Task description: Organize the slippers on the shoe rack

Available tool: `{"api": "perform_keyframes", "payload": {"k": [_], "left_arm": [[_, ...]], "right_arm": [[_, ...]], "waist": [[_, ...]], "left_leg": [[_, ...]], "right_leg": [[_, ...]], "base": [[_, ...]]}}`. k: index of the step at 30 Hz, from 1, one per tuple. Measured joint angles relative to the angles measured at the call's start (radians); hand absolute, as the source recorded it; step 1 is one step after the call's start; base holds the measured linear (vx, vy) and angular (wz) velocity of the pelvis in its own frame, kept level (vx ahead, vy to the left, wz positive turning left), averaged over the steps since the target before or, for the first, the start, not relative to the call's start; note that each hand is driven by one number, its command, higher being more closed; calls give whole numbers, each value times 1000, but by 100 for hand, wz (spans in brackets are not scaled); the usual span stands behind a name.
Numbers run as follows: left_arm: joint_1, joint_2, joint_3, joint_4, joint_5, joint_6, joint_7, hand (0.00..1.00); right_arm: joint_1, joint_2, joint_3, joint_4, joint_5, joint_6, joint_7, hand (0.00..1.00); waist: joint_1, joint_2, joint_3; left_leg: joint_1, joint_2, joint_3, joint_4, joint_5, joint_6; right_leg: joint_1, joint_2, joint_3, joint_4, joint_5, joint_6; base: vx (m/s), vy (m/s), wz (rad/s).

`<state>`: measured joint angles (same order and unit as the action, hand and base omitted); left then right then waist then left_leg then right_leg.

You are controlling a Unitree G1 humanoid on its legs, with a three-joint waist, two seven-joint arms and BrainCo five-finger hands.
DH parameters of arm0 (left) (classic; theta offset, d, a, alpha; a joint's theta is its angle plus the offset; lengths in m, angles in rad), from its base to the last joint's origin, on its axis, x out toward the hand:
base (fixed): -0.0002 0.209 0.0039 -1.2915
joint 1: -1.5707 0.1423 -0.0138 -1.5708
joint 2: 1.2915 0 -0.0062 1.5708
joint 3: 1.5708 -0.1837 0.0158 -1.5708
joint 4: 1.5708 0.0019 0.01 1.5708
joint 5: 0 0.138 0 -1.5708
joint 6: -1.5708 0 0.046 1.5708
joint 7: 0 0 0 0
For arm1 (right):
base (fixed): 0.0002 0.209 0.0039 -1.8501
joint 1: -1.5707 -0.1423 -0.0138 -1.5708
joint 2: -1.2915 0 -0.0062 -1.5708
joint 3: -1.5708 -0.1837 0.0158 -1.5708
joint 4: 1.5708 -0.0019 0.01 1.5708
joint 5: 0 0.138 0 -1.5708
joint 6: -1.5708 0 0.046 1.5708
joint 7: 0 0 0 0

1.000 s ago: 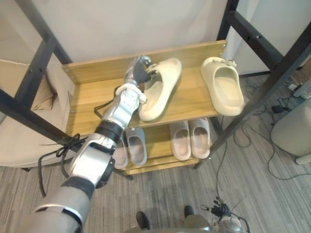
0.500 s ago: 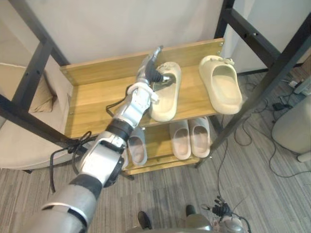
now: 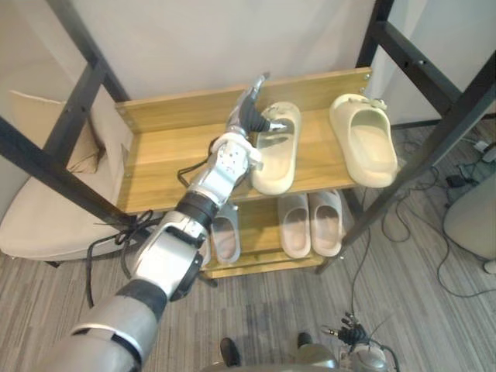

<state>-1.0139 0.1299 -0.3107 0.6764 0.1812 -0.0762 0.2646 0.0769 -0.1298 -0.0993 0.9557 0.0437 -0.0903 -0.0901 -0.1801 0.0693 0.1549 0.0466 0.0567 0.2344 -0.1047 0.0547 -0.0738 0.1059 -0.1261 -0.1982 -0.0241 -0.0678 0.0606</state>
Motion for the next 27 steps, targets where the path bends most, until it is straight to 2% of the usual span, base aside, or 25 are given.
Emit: {"api": "perform_keyframes", "payload": {"k": [6, 8, 13, 17, 20, 27], "left_arm": [[154, 0, 20, -192, -115, -9, 16, 0], [235, -3, 19, -273, -169, -29, 15, 0], [351, -7, 19, -340, -339, -49, 9, 0], [442, -7, 0, -380, -447, -64, -32, 0], [475, -8, -51, -382, -494, -64, -57, 0], [503, -43, -148, -408, -519, -68, -107, 0]], "right_arm": [[-9, -6, 29, 0, 0, 2, -3, 0], [-11, -6, 33, 0, -1, 4, -8, 0], [-22, -2, 50, -1, -1, 10, -10, 0], [-36, 5, 74, -1, -1, 23, -12, 0], [-41, 16, 95, -1, -1, 24, -12, 0], [-56, 46, 124, 3, -2, 39, -9, 0]], "waist": [[14, -4, 3], [19, -7, 5], [43, -20, 12], [59, -26, 13], [70, -31, 12], [73, -51, 7]], "left_leg": [[1, -1, -26, 0, 1, -1], [3, 0, -38, 0, 2, -2], [7, 1, -53, -5, 3, -4], [6, 1, -58, -5, 3, -5], [6, 0, -68, -5, 4, -6], [6, -1, -96, -6, 9, -7]], "right_leg": [[21, 1, -24, 1, -6, -7], [26, 2, -40, 1, -10, -10], [36, 3, -56, 3, -17, -7], [38, 3, -64, 4, -19, -4], [41, 2, -71, 11, -26, 5], [54, 2, -102, 18, -36, 5]], "base": [[-9, -8, 12], [4, -18, 18], [-21, -12, 9], [-8, -4, 5], [-5, -5, 9], [-6, -9, 12]]}}
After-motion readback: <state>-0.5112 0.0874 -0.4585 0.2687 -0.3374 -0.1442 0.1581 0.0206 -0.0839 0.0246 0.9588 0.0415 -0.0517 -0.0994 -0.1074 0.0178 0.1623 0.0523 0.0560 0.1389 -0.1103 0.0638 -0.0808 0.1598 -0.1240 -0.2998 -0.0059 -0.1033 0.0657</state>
